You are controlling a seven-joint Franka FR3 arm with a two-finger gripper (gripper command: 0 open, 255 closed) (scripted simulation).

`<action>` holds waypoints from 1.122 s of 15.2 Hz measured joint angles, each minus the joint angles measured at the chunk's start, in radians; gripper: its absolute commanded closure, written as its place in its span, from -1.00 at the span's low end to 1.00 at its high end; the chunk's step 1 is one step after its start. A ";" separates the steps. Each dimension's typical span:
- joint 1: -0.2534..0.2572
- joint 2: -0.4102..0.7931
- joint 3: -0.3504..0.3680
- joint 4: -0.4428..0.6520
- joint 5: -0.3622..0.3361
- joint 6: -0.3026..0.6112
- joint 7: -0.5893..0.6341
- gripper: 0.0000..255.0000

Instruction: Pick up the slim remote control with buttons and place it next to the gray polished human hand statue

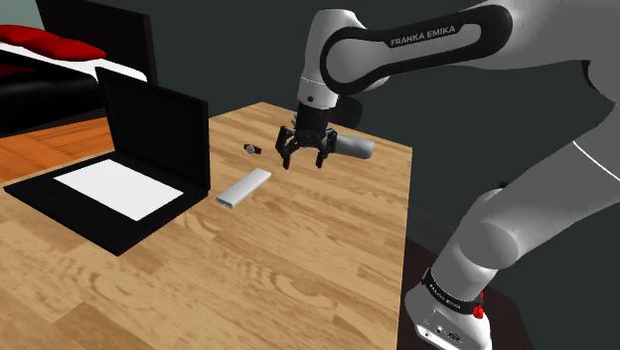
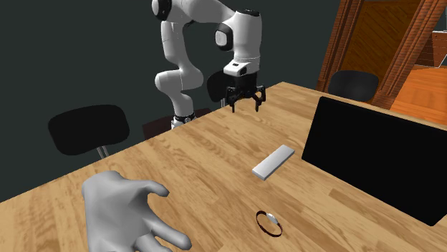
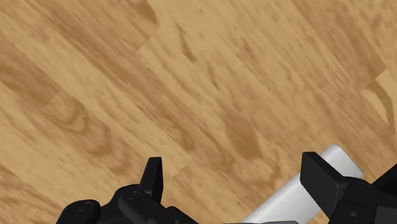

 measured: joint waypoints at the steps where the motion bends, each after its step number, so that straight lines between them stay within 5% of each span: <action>1: -0.010 0.039 0.020 0.024 -0.012 0.016 0.055 -1.00; 8: -0.057 0.344 0.106 0.225 -0.164 0.097 0.460 -1.00; 14: -0.021 0.612 0.081 0.432 -0.321 0.116 0.784 -1.00; 17: -0.006 0.675 0.062 0.475 -0.353 0.126 0.851 -1.00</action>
